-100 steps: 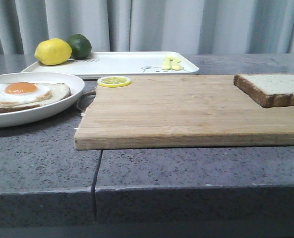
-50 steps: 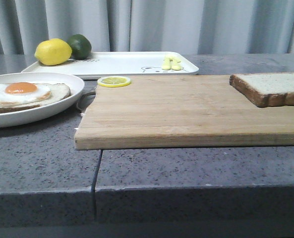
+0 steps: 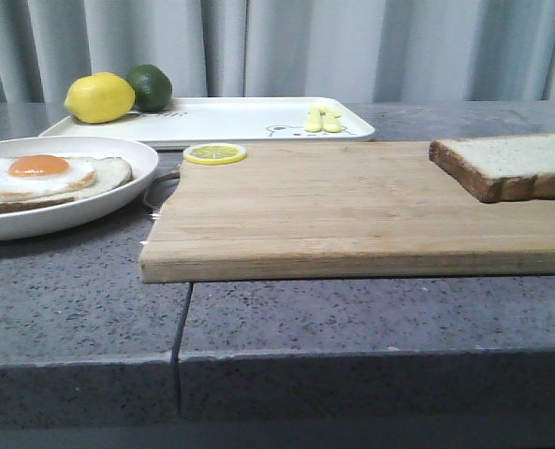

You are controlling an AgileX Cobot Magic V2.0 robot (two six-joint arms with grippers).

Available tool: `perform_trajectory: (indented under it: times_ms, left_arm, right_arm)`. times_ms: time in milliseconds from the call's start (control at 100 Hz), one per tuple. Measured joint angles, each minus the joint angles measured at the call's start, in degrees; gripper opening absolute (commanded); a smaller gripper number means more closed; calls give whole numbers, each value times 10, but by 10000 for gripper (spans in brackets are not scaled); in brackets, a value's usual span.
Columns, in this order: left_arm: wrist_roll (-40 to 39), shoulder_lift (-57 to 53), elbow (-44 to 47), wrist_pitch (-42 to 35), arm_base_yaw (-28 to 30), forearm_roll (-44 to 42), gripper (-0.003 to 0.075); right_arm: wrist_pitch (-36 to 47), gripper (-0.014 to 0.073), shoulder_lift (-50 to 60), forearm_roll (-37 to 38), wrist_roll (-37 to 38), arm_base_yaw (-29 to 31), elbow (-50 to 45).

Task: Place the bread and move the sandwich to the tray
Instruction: 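Close the right gripper on the bread slice and lift it, then carry the bread with the right gripper and lay it on the egg toast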

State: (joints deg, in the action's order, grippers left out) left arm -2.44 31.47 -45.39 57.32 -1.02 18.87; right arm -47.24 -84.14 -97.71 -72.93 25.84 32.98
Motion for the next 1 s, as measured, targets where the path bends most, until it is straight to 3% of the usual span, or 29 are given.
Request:
perform_trajectory:
  times_ms: [220, 380, 540, 760, 1000]
  left_arm:
    - [0, 0, 0, 0, 0, 1, 471]
    - [0, 0, 0, 0, 0, 1, 471]
    - [0, 0, 0, 0, 0, 1, 471]
    - [0, 0, 0, 0, 0, 1, 471]
    - [0, 0, 0, 0, 0, 1, 471]
  right_arm:
    - [-24, -107, 93, 7, 56, -7, 27]
    - [-19, -106, 157, 7, 109, -57, 54]
    - [38, -106, 186, -25, 136, -163, 68]
    - [186, -107, 186, -40, 142, -355, 87]
    - [318, -107, 116, -53, 164, -523, 186]
